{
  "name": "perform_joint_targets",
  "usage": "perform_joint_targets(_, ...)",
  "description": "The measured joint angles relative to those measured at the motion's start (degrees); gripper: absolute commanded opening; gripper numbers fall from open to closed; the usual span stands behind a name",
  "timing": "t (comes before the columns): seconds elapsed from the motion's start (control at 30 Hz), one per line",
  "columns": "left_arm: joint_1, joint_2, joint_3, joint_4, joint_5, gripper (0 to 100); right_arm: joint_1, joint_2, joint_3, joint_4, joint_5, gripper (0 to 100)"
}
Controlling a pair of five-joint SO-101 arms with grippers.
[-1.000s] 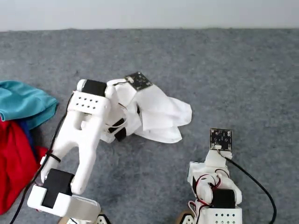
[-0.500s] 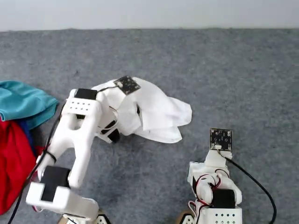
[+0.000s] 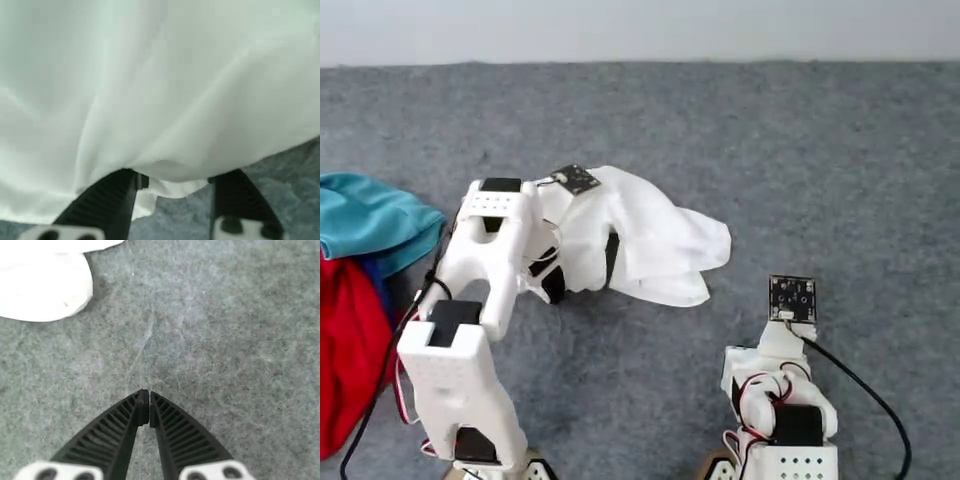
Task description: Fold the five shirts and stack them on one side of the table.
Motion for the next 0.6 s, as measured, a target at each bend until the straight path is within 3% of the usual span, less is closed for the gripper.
perform_joint_targets(0.23,4.22,1.41,-1.32,3.78,0.00,1,0.00,0.00,0.00,0.00,0.00,1.5)
perform_joint_targets(0.43,6.59,-0.97,-1.49,9.93,0.00,2,0.00,0.00,0.00,0.00,0.00,1.5)
perform_joint_targets(0.6,6.59,-10.64,-1.49,16.00,0.35,2,0.00,0.00,0.00,0.00,0.00,1.5)
